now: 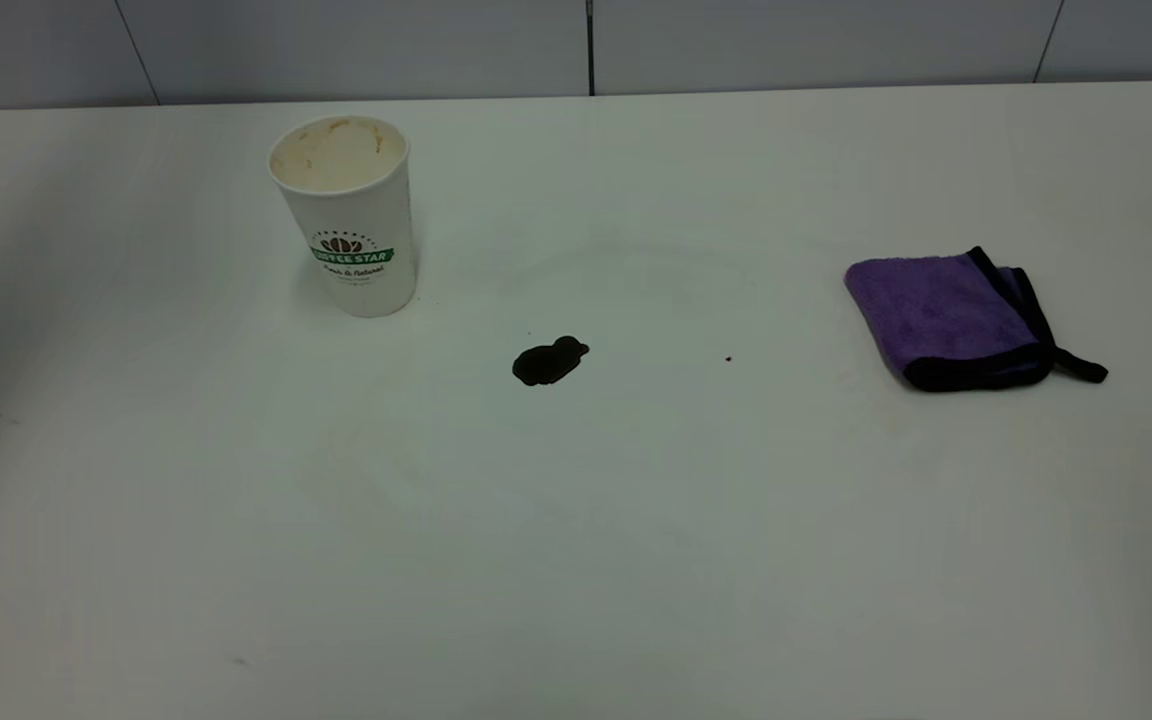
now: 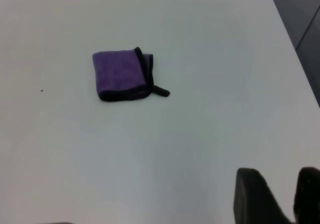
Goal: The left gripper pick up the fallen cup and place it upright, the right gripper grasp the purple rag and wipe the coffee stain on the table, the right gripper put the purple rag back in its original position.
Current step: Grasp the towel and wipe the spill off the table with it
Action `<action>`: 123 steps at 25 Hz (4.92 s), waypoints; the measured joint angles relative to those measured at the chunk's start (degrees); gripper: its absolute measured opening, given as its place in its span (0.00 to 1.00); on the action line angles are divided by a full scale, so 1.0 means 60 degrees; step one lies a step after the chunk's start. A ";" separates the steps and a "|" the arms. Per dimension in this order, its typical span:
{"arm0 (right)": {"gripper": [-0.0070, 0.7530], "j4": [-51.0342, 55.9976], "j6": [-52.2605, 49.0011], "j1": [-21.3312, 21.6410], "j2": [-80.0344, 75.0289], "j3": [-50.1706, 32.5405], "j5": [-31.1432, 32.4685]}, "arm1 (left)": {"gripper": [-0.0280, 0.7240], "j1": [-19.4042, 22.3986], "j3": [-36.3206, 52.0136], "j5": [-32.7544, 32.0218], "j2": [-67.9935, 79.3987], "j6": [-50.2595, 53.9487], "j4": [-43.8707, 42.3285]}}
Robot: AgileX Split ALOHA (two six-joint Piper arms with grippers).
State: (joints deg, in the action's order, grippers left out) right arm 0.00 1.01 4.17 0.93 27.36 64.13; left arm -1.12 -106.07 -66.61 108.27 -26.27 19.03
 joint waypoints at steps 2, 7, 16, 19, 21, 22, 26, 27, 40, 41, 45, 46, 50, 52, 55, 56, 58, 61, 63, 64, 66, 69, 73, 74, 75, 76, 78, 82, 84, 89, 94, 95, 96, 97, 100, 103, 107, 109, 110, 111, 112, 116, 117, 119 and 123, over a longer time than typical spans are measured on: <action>0.32 0.0000 0.0000 0.0000 0.0000 0.0000 0.0000 | 0.66 0.0000 0.0000 -0.0082 -0.0361 0.0542 -0.0578; 0.32 0.0000 0.0000 0.0000 0.0000 0.0000 0.0000 | 0.55 0.0000 0.0617 -0.0082 -0.1294 0.1855 -0.1852; 0.32 0.0000 0.0000 0.0000 0.0000 0.0000 0.0000 | 0.42 0.0000 0.4184 -0.0082 -0.4031 0.3021 -0.2305; 0.32 0.0000 0.0000 0.0000 0.0000 0.0000 0.0000 | 0.39 0.0000 0.5017 -0.0082 -0.4956 0.3352 -0.2040; 0.32 0.0000 0.0000 0.0000 0.0000 0.0000 0.0000 | 0.38 0.0000 0.5555 -0.0082 -0.5604 0.3301 -0.2019; 0.32 0.0000 0.0000 0.0000 0.0000 0.0000 0.0000 | 0.38 0.0000 0.5842 -0.0082 -0.5898 0.3256 -0.2037; 0.32 0.0000 0.0000 0.0000 0.0000 0.0000 0.0000 | 0.38 0.0000 0.7662 -0.0082 -0.7501 0.3209 -0.2134; 0.32 0.0000 0.0000 0.0000 0.0000 0.0000 0.0000 | 0.38 0.0000 0.8152 -0.0082 -0.7973 0.3200 -0.2166; 0.32 0.0000 0.0000 0.0000 0.0000 0.0000 0.0000 | 0.38 0.0000 1.1858 -0.0015 -1.3680 0.3479 -0.2409; 0.32 0.0000 0.0000 0.0000 0.0000 0.0000 0.0000 | 0.38 0.0019 1.2052 0.0019 -1.4097 0.3479 -0.2421; 0.32 0.0000 0.0000 0.0000 0.0000 0.0000 0.0000 | 0.38 0.0310 1.2676 0.0248 -1.5485 0.3479 -0.2596; 0.32 0.0000 0.0000 0.0000 0.0000 0.0000 0.0000 | 0.38 0.0404 1.2747 0.0237 -1.5774 0.3479 -0.2653; 0.32 0.0000 0.0000 0.0000 0.0000 0.0000 0.0000 | 0.38 0.0538 1.2792 0.0372 -1.6765 0.3479 -0.2712; 0.32 0.0000 0.0000 0.0000 0.0000 0.0000 0.0000 | 0.38 0.0545 1.2849 0.0393 -1.7196 0.3479 -0.2783; 0.32 0.0000 0.0000 0.0000 0.0000 0.0000 0.0000 | 0.38 0.0557 1.2873 0.0393 -1.7733 0.3479 -0.2837; 0.32 0.0000 0.0000 0.0000 0.0000 0.0000 0.0000 | 0.38 0.0568 1.2884 0.0385 -1.7867 0.3479 -0.2846; 0.32 0.0000 0.0000 0.0000 0.0000 0.0000 0.0000 | 0.38 0.0568 1.2931 0.0385 -1.8038 0.3492 -0.2846; 0.32 0.0000 0.0000 0.0000 0.0000 0.0000 0.0000 | 0.38 0.0568 1.2964 0.0375 -1.8203 0.3560 -0.2846; 0.32 0.0000 0.0000 0.0000 0.0000 0.0000 0.0000 | 0.38 0.0568 1.2964 0.0375 -1.8225 0.3579 -0.2846; 0.32 0.0000 0.0000 0.0000 0.0000 0.0000 0.0000 | 0.38 0.0568 1.2972 0.0384 -1.8225 0.3579 -0.2846; 0.32 0.0000 0.0000 0.0000 0.0000 0.0000 0.0000 | 0.38 0.0568 1.2984 0.0384 -1.8225 0.3579 -0.2846; 0.32 0.0000 0.0000 0.0000 0.0000 0.0000 0.0000 | 0.38 0.0568 1.2994 0.0384 -1.8225 0.3587 -0.2846; 0.32 0.0000 0.0000 0.0000 0.0000 0.0000 0.0000 | 0.38 0.0568 1.2994 0.0384 -1.8225 0.3597 -0.2846; 0.32 0.0000 0.0000 0.0000 0.0000 0.0000 0.0000 | 0.38 0.0568 1.2994 0.0384 -1.8225 0.3597 -0.2846; 0.32 0.0000 0.0000 0.0000 0.0000 0.0000 0.0000 | 0.38 0.0568 1.2994 0.0384 -1.8225 0.3597 -0.2846; 0.32 0.0000 0.0000 0.0000 0.0000 0.0000 0.0000 | 0.38 0.0568 1.2994 0.0384 -1.8225 0.3597 -0.2846; 0.32 0.0000 0.0000 0.0000 0.0000 0.0000 0.0000 | 0.38 0.0568 1.2994 0.0384 -1.8225 0.3597 -0.2846; 0.32 0.0000 0.0000 0.0000 0.0000 0.0000 0.0000 | 0.38 0.0568 1.2994 0.0384 -1.8225 0.3597 -0.2846; 0.32 0.0000 0.0000 0.0000 0.0000 0.0000 0.0000 | 0.38 0.0568 1.2994 0.0384 -1.8225 0.3597 -0.2846; 0.32 0.0000 0.0000 0.0000 0.0000 0.0000 0.0000 | 0.38 0.0568 1.2994 0.0384 -1.8225 0.3597 -0.2846; 0.32 0.0000 0.0000 0.0000 0.0000 0.0000 0.0000 | 0.38 0.0568 1.2994 0.0384 -1.8225 0.3597 -0.2846; 0.32 0.0000 0.0000 0.0000 0.0000 0.0000 0.0000 | 0.38 0.0568 1.2994 0.0384 -1.8225 0.3597 -0.2846; 0.32 0.0000 0.0000 0.0000 0.0000 0.0000 0.0000 | 0.38 0.0568 1.2994 0.0384 -1.8225 0.3597 -0.2846; 0.32 0.0000 0.0000 0.0000 0.0000 0.0000 0.0000 | 0.38 0.0568 1.2994 0.0384 -1.8225 0.3597 -0.2846; 0.32 0.0000 0.0000 0.0000 0.0000 0.0000 0.0000 | 0.38 0.0568 1.2994 0.0384 -1.8225 0.3597 -0.2846; 0.32 0.0000 0.0000 0.0000 0.0000 0.0000 0.0000 | 0.38 0.0568 1.2994 0.0384 -1.8225 0.3597 -0.2846; 0.32 0.0000 -0.0108 0.0000 0.0000 0.0000 0.0000 | 0.38 0.0568 1.2994 0.0384 -1.8225 0.3597 -0.2846; 0.34 0.0000 -0.0338 0.0000 0.0000 0.0000 0.0000 | 0.38 0.0568 1.2994 0.0384 -1.8225 0.3608 -0.2846; 0.37 -0.0120 -0.0411 0.0000 -0.0033 0.0000 0.0000 | 0.38 0.0568 1.2994 0.0384 -1.8225 0.3608 -0.2846; 0.41 -0.0191 -0.0479 0.0000 -0.0123 0.0025 -0.0010 | 0.38 0.0568 1.2994 0.0384 -1.8225 0.3608 -0.2846; 0.47 -0.0262 -0.0522 0.0000 -0.0290 0.0091 -0.0010 | 0.38 0.0568 1.2994 0.0384 -1.8225 0.3608 -0.2846; 0.75 -0.0715 -0.0544 0.0000 -0.1727 0.0673 -0.0310 | 0.38 0.0568 1.2994 0.0384 -1.8225 0.3610 -0.2846; 0.84 -0.0904 -0.0544 0.0000 -0.2191 0.0838 -0.0341 | 0.38 0.0568 1.2994 0.0384 -1.8225 0.3618 -0.2846; 0.94 -0.1202 -0.0548 0.0000 -0.3420 0.1270 -0.0408 | 0.38 0.0568 1.2994 0.0384 -1.8225 0.3618 -0.2846; 0.97 -0.1399 -0.0548 0.0000 -0.5807 0.1986 -0.0732 | 0.38 0.0568 1.2994 0.0384 -1.8225 0.3618 -0.2846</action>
State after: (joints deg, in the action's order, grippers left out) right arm -8.39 -2.27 4.17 -33.91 39.27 59.73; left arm 2.28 -28.11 -64.31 -1.08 -4.56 1.95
